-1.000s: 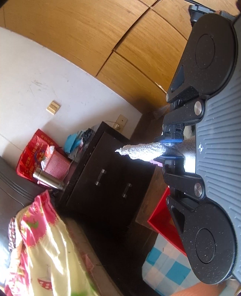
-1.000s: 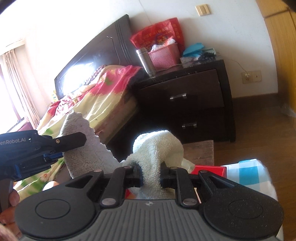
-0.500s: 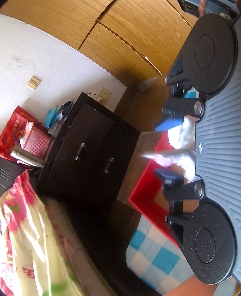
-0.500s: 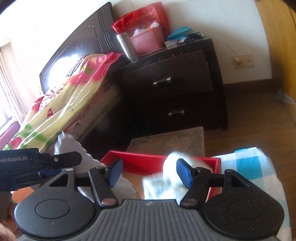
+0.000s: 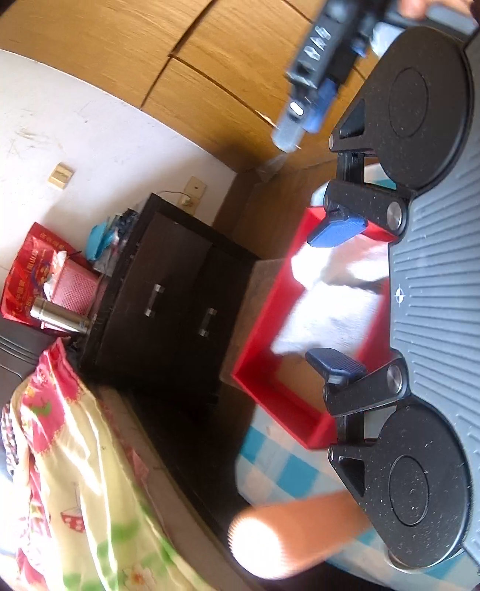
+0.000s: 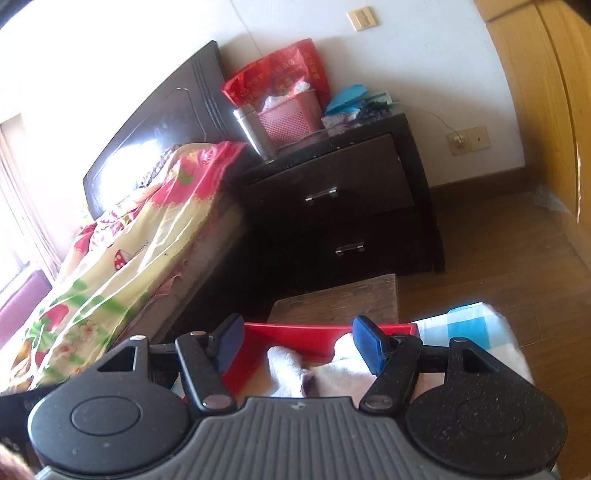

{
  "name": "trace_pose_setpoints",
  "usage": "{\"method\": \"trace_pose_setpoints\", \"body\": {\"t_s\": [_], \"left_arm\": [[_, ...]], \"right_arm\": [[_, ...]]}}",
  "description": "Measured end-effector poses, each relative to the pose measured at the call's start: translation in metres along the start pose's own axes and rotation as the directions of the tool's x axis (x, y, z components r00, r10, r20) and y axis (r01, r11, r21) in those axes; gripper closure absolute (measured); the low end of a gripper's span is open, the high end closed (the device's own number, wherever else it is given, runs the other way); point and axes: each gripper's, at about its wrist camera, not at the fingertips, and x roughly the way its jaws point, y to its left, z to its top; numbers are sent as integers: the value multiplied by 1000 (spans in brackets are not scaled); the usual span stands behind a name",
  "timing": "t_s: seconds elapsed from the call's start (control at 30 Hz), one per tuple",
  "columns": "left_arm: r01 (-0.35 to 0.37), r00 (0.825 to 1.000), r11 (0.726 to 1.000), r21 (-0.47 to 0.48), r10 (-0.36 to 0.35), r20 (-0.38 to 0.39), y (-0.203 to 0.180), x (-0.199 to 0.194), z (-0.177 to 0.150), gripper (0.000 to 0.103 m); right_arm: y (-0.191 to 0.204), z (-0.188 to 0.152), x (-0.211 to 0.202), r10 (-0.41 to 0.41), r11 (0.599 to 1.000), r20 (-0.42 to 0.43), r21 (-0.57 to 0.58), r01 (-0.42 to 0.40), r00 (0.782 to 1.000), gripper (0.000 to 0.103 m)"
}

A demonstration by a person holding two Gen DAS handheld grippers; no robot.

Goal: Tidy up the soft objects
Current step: 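Carry both towels over the red box and open both tools to drop them, then grasp the cream teddy bear with the left tool while the right tool reaches the white block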

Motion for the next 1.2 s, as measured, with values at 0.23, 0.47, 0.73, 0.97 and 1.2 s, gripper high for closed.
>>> {"method": "trace_pose_setpoints", "body": {"t_s": [0.23, 0.47, 0.73, 0.97, 1.2], "left_arm": [[-30, 998, 1000, 3, 30, -57, 22, -30, -34, 40], [-77, 991, 997, 7, 77, -112, 49, -42, -59, 36], [-155, 954, 985, 79, 170, -245, 71, -23, -96, 33], [-183, 936, 979, 85, 200, -290, 79, -5, -102, 27], [-217, 913, 973, 84, 233, -336, 82, 14, -107, 27]], "right_arm": [[21, -24, -41, -5, 997, -19, -75, 3, 1000, 56], [24, -66, -64, -27, 991, -105, -133, 13, 994, 56], [24, -91, -73, -16, 989, -170, -149, -10, 985, 55], [29, -104, -74, 4, 985, -211, -166, -40, 977, 50], [23, -109, -71, 0, 986, -240, -161, -40, 971, 49]]}}
